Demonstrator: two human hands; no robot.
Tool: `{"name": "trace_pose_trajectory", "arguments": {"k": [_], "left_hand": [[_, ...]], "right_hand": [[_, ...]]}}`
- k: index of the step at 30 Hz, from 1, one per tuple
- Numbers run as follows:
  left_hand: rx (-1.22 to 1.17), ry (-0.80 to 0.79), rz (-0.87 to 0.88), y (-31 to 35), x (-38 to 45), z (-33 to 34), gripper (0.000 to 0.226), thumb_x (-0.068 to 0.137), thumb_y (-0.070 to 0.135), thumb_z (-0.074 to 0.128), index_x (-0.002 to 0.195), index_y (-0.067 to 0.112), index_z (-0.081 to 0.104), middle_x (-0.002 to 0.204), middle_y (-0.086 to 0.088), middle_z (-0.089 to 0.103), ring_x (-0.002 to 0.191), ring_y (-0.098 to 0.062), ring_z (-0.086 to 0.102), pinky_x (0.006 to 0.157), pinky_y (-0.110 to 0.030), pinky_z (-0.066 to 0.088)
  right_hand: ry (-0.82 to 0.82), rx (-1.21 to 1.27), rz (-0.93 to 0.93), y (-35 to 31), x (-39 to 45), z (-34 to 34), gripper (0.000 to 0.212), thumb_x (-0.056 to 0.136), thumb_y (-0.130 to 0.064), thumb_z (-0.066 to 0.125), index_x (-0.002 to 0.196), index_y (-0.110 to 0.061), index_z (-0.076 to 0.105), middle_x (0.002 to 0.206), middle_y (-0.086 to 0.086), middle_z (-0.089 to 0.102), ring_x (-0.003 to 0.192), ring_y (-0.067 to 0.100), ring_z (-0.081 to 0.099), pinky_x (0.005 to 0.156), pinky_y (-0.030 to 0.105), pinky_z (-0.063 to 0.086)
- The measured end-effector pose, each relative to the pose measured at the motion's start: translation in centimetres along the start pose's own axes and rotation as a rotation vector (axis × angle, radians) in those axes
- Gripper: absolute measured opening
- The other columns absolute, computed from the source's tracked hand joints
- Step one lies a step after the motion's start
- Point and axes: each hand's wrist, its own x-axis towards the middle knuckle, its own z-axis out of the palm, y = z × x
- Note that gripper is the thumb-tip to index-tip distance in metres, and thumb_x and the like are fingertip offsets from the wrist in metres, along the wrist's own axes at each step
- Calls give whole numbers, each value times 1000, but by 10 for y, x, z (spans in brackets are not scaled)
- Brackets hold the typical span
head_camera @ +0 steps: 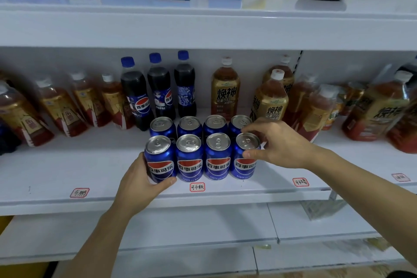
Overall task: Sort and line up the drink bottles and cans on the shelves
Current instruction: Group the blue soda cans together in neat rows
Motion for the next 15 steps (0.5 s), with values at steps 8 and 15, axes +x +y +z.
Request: {"name": "trace_pose_trajectory", "arguments": {"k": [8, 15], "left_hand": [[-8, -1, -28, 0, 0, -1, 85, 68, 42, 93, 139, 30, 46, 129, 12, 62, 113, -10, 60, 91, -29, 49], [-15, 5, -33, -1, 1, 1, 86, 69, 40, 93, 138, 33, 44, 128, 15, 59, 113, -10, 58, 93, -31, 49]], "right_hand": [[-48, -35, -19, -1, 3, -5, 58, 82, -53, 78, 132, -29, 61, 121, -11, 65, 96, 4, 62, 79, 17, 54], [143, 59, 111, -4, 38, -39, 30, 92, -45, 71, 116, -27, 70, 106, -10, 70, 95, 6, 65, 78, 18, 50]]}}
